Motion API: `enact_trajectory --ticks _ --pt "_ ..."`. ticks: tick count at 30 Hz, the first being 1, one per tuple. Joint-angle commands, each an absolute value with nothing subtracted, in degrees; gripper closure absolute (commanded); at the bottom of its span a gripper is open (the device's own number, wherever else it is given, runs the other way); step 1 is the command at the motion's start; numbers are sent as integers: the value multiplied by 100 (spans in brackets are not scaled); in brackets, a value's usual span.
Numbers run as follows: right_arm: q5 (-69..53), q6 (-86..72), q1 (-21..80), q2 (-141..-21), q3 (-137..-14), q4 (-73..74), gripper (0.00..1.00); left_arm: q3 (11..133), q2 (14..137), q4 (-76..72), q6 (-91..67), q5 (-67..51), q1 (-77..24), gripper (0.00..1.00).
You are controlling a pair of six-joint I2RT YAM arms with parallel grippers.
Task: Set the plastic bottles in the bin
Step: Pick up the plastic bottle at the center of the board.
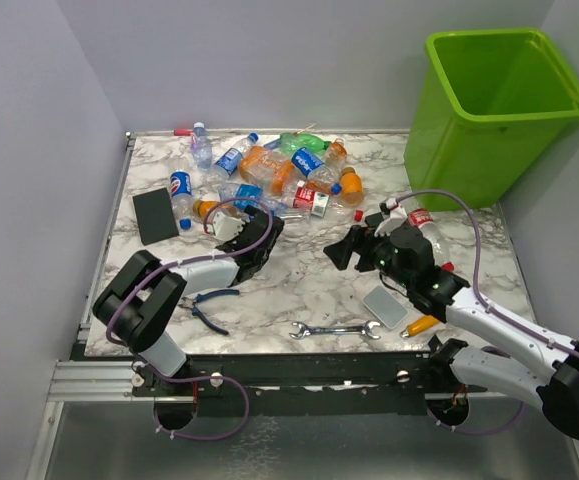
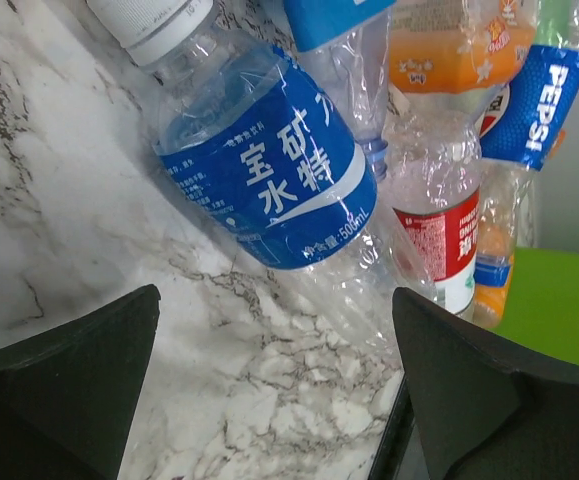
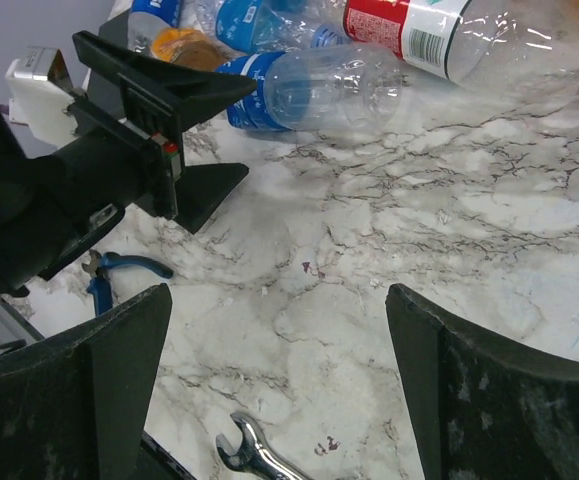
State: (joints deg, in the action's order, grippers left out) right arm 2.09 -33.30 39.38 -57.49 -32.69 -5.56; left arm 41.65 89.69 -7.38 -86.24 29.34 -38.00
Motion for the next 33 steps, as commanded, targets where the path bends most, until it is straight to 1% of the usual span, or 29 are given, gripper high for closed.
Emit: enact_trajectory --ticks 1,5,11,15,16,18,20,21,23,26,30,33 --pt "330 -3203 3964 -5440 -3216 -144 8 4532 9369 -598 -9436 3625 -3737 1" --pt "360 -3188 3964 -5268 -3208 -20 8 4874 9845 -597 -9387 3482 -3605 1" --pt "343 -3197 3964 -5025 -3240 218 8 5055 10277 -717 -9360 3302 -3513 12" --pt "325 -3204 3961 -4911 -3267 301 8 5075 10473 -881 -9331 3239 -3447 22" --pt "315 -3200 3964 -4906 -3268 321 8 5072 10509 -929 -9307 3230 -3427 25" --pt "323 -3199 3964 -4886 -3285 362 8 5061 10581 -1025 -9241 3216 -3403 35" --pt "336 -3199 3962 -4859 -3287 398 8 5031 10615 -1082 -9176 3209 -3393 52" --pt "339 -3196 3964 -4842 -3287 418 8 5009 10613 -1095 -9133 3208 -3393 59" --pt "382 -3183 3963 -4803 -3302 466 8 4947 10553 -1134 -9054 3171 -3393 65" --pt "403 -3166 3964 -4742 -3351 554 8 4764 10292 -1228 -8896 3113 -3397 70" --pt "355 -3119 3964 -4701 -3486 678 7 4531 9615 -1314 -8431 2885 -3418 71" --pt "288 -3014 3962 -4671 -3668 828 7 4381 8913 -1310 -7759 2648 -3473 71"
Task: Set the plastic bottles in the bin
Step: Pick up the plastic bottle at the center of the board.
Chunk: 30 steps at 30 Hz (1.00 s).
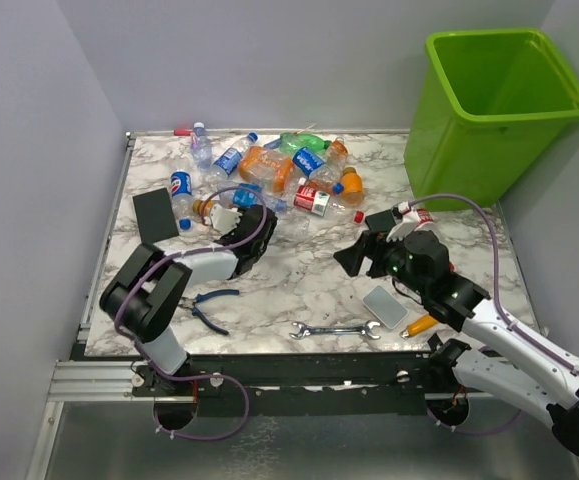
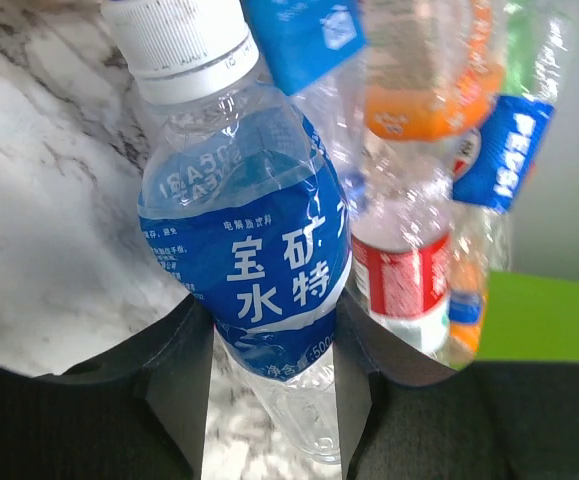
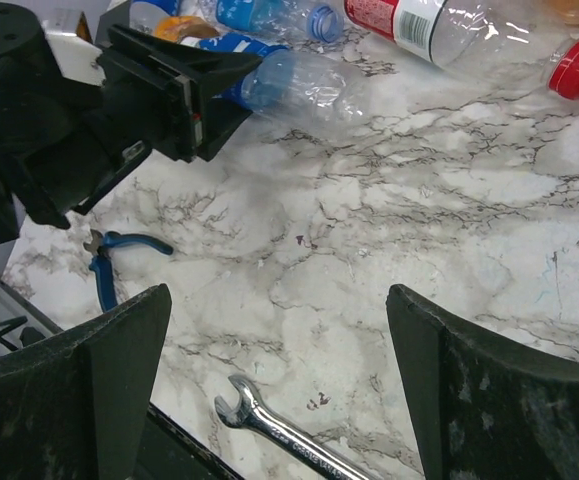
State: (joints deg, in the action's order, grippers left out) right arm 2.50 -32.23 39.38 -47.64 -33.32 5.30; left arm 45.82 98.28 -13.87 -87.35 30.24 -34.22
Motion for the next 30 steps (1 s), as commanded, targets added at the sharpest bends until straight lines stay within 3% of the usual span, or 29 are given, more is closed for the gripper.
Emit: enact_trajectory --ticks 1,5,10,14,19,24,30 --pt "285 -2972 3963 -4651 -3745 887 7 4344 8660 -1315 -7458 2563 -3486 71" --pt "226 -2674 3964 -4495 -4082 1119 6 4432 7638 -1320 -5111 1689 -3476 71" --pt "42 -2322 3963 -4461 -4613 1209 5 5114 6808 -881 -1512 -395 -3445 71" --pt "-570 -2380 3964 -4633 -5048 956 5 5188 6269 -401 216 -2079 -3459 69" --pt "-1335 -2675 3962 -4956 -5377 312 5 4331 5748 -1136 887 -2571 -3492 76" --pt "-1324 -2797 3962 -5415 -5553 44 5 3308 5473 -2582 605 -2638 -3567 81" --pt "-1760 -2978 3956 -6089 -5861 -237 7 3010 5308 -2751 697 -2365 -3828 83"
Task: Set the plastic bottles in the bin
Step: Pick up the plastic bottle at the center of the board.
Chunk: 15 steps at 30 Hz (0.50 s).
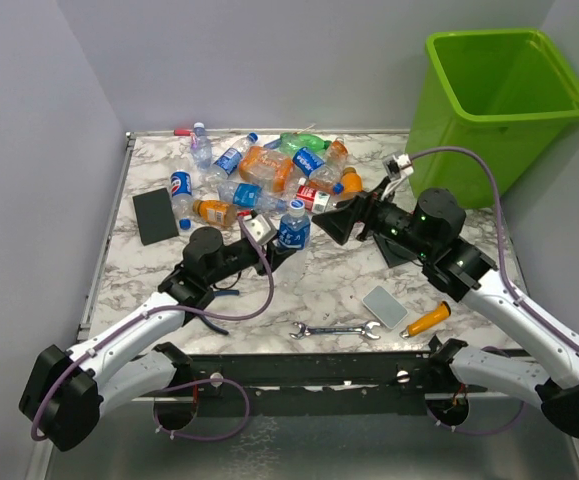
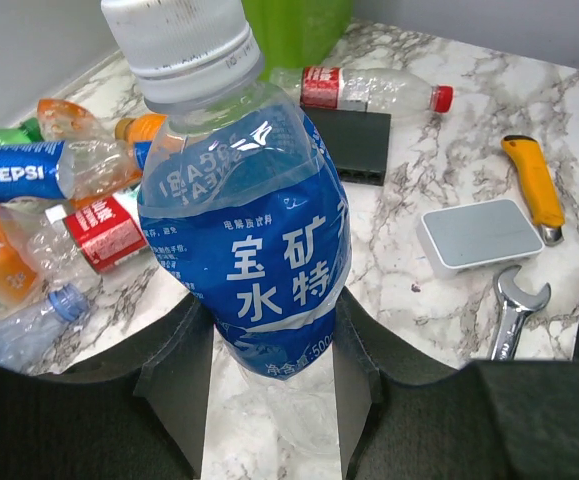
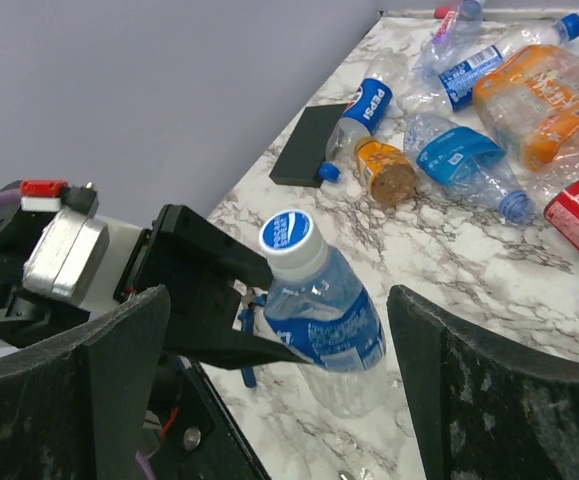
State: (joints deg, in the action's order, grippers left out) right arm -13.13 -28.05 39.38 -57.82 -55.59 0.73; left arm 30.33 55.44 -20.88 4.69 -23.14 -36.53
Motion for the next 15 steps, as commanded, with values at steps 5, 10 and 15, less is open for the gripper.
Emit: enact_trajectory --ticks 5,10,15 --pt "-2009 -3065 3985 -6583 -6092 -211 13 2915 5186 -2751 695 -2222 -3938 83" --pt "-1908 -3039 4082 -6828 -6234 -145 23 2925 5236 -2751 600 -2224 -3988 83" --pt "-1669 -2909 4176 -6952 -6272 -34 36 2975 5306 -2751 484 -2298 -3999 83"
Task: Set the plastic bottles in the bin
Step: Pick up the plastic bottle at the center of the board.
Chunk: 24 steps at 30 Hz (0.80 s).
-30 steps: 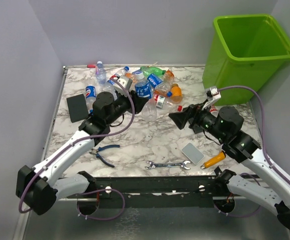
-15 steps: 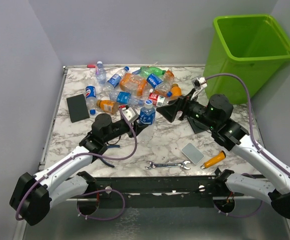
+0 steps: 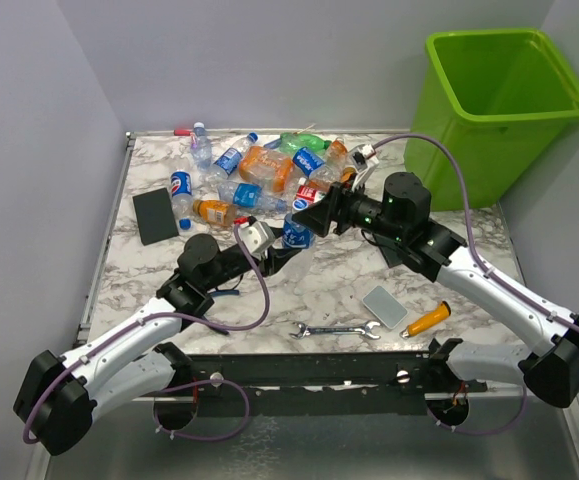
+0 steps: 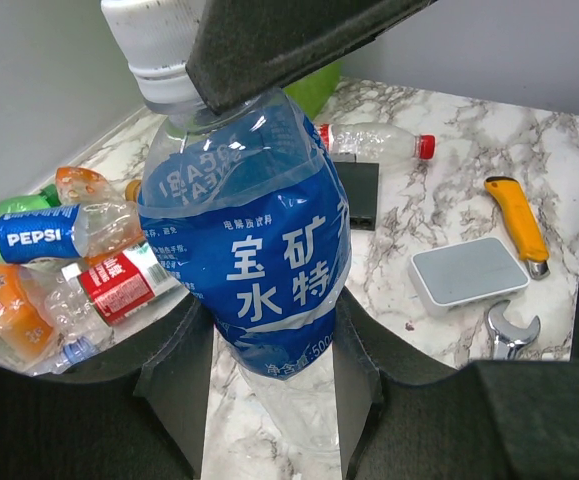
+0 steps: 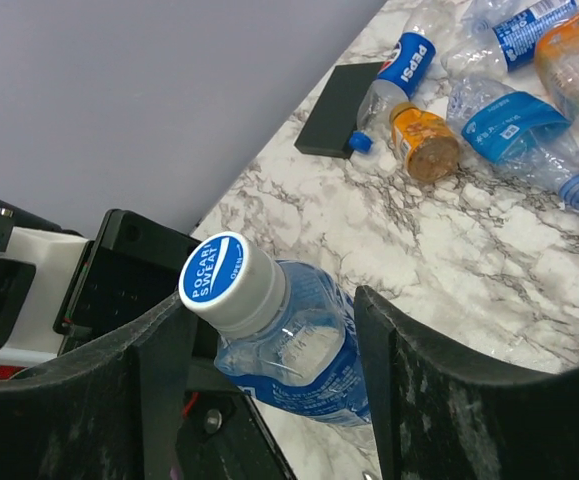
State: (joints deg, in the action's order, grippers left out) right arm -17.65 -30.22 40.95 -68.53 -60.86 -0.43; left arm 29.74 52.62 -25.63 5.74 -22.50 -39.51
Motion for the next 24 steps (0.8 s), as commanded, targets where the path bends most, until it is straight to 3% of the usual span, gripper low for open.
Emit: enact_trajectory --ticks 1,5,7,8,10,12,17,24 --pt "-1593 -2868 4189 -6970 -6269 -22 41 2979 5316 -2753 458 -2335 -3999 83" --pt "-1394 -2662 4227 -7032 -6249 62 64 2996 5326 -2751 352 -2423 -4005 81" --pt "-1334 -2579 4241 -7064 -6242 163 72 2989 5326 -2751 311 -2439 -4013 76" --pt "-1323 -2556 4242 -7072 -6227 166 76 2995 5326 -2751 277 -2437 -4016 69" --pt "-1342 -2547 4240 -7089 -6207 144 91 2997 5314 -2751 219 -2441 -4016 40" --pt "-1387 -2612 4239 -7083 -6178 78 99 3003 5309 -2751 175 -2466 -4024 28" --pt "-1402 -2975 4241 -6939 -6029 -361 100 2976 5317 -2807 45 -2479 -4064 1" --pt "-1564 -3362 4237 -6709 -5897 -859 100 2953 5417 -2821 18 -2382 -4113 1"
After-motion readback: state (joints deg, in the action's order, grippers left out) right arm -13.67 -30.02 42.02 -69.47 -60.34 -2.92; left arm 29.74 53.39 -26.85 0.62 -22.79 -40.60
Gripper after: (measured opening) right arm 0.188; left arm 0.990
